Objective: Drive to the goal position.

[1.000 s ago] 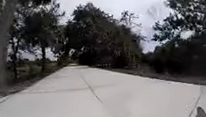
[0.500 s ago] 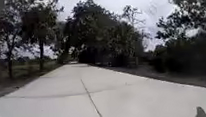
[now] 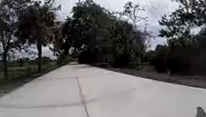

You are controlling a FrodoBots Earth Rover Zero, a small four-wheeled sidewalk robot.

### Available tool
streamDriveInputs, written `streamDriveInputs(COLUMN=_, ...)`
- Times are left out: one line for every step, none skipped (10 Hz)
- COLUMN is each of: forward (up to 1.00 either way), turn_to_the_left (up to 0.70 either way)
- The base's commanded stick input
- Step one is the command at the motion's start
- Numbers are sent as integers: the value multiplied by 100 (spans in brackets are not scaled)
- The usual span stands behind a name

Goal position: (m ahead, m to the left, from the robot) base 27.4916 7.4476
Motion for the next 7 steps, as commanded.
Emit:
streamDriveInputs(forward=70, turn_to_the_left=0)
streamDriveInputs(forward=70, turn_to_the_left=0)
streamDriveInputs(forward=70, turn_to_the_left=0)
streamDriveInputs(forward=70, turn_to_the_left=0)
streamDriveInputs(forward=70, turn_to_the_left=0)
streamDriveInputs(forward=70, turn_to_the_left=0)
streamDriveInputs(forward=70, turn_to_the_left=0)
